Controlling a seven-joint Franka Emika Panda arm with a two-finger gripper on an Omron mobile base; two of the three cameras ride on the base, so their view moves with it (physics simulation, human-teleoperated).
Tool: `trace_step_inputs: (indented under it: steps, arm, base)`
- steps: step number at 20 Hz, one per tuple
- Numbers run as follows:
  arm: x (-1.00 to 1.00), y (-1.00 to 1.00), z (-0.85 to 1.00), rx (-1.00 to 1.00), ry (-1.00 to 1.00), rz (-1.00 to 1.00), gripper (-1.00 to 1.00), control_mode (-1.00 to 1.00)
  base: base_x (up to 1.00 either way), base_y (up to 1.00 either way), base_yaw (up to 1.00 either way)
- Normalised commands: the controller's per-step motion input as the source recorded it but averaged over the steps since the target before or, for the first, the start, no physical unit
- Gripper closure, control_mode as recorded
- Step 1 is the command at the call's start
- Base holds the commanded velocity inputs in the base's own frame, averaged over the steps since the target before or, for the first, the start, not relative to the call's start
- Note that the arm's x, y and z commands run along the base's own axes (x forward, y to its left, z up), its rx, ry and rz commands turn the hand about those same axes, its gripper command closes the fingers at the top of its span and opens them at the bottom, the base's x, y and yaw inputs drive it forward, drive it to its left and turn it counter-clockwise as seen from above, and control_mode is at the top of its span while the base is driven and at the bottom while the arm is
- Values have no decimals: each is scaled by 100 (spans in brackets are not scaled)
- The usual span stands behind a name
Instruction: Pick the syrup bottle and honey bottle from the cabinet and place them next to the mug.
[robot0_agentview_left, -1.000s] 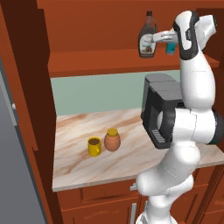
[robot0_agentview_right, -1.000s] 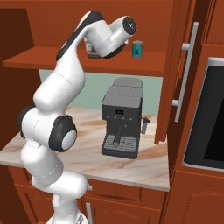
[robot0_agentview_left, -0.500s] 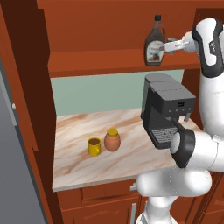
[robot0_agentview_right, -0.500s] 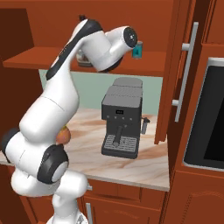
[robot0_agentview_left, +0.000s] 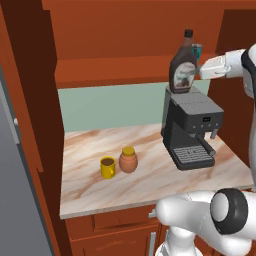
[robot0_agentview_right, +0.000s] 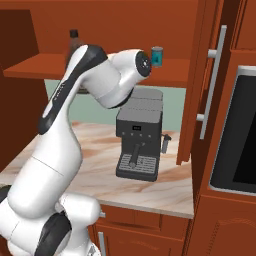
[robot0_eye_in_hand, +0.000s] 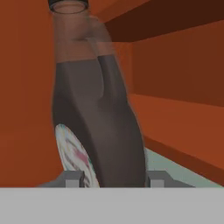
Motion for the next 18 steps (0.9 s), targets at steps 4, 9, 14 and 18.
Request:
trace_step_inputs:
  steps: [4, 9, 14, 18]
  arm:
    - [-56, 33, -64, 0, -9, 8, 100, -100]
    - [-7, 41, -74, 0, -2, 3, 100, -100]
    - [0, 50, -82, 0, -1, 0, 100, -100]
    - [0, 30, -78, 0, -6, 0, 100, -100]
  base:
    - [0, 0, 0]
    - [0, 0, 0]
    - [0, 0, 0]
    - [0, 0, 0]
